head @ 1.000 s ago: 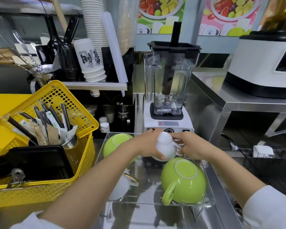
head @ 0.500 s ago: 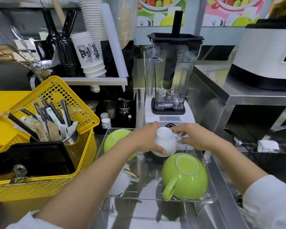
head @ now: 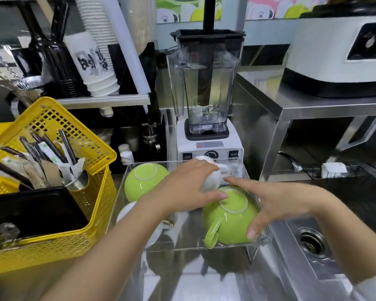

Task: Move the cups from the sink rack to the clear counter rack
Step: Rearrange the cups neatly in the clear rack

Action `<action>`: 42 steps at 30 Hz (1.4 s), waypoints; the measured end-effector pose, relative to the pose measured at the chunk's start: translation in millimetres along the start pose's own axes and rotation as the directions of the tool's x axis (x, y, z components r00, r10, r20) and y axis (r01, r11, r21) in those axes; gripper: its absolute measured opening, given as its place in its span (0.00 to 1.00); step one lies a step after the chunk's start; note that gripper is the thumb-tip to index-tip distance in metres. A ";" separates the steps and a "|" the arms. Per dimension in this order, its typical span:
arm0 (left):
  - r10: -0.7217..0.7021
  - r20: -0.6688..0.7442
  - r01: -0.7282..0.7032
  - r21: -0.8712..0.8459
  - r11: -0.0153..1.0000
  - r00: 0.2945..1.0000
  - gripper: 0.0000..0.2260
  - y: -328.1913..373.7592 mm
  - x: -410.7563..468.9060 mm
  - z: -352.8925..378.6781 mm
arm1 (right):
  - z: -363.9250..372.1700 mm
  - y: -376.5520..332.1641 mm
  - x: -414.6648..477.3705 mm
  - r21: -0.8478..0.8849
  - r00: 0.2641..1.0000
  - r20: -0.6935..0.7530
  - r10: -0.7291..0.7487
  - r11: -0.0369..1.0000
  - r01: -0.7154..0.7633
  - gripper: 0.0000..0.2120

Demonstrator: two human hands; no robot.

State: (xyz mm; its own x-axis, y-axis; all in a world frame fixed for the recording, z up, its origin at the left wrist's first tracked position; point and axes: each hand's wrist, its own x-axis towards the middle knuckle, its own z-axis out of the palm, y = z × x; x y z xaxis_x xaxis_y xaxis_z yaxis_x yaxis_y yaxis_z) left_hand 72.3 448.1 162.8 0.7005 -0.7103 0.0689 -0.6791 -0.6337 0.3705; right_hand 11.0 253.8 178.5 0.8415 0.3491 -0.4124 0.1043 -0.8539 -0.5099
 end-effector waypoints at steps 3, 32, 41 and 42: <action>-0.055 -0.027 0.054 -0.048 0.997 0.998 0.21 11.0 -5.2 6.0 | 13.9 -0.6 -1.5 -0.168 0.998 -0.048 0.037 0.985 -0.044 0.56; -0.570 0.087 0.067 -0.996 -0.057 0.817 0.13 44.8 -28.8 33.8 | 34.8 1.9 -13.8 0.484 0.860 -0.442 -0.256 0.739 0.468 0.43; -0.551 0.155 0.172 -0.985 -0.022 0.820 0.18 64.6 -38.7 40.5 | 37.7 5.9 -3.4 0.725 0.885 -0.458 -0.086 0.541 0.428 0.34; -0.524 0.159 0.210 -0.977 0.039 0.837 0.18 58.5 -36.7 35.9 | 36.9 7.9 -3.3 0.718 0.898 -0.429 -0.095 0.567 0.403 0.36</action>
State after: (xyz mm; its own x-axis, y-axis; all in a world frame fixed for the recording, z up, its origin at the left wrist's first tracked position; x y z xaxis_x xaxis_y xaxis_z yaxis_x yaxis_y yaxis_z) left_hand -1.0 426.1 148.7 0.9069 -0.3113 -0.2838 0.3350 0.1247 0.9339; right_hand -10.6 260.2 147.9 0.9734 0.2291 0.0016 0.0173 -0.0664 -0.9976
